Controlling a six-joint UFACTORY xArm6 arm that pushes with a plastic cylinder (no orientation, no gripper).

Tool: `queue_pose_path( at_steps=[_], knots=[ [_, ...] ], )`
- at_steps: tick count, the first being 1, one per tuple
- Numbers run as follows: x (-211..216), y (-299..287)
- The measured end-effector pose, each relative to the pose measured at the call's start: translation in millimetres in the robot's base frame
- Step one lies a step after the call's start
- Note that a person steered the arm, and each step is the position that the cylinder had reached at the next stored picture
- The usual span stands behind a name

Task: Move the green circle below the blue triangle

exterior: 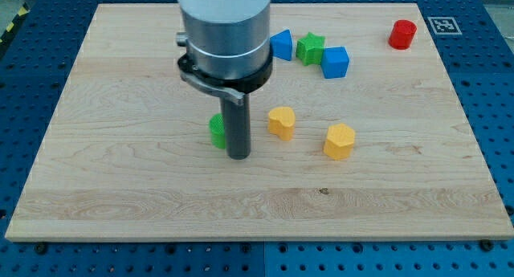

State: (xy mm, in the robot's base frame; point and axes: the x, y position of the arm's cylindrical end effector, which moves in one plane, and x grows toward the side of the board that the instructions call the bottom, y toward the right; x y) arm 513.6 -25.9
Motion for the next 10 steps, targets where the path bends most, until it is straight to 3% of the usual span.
queue_pose_path(
  at_steps=[5, 8, 10],
  knots=[
    [2, -33],
    [-45, -25],
    [-84, 11]
  ],
)
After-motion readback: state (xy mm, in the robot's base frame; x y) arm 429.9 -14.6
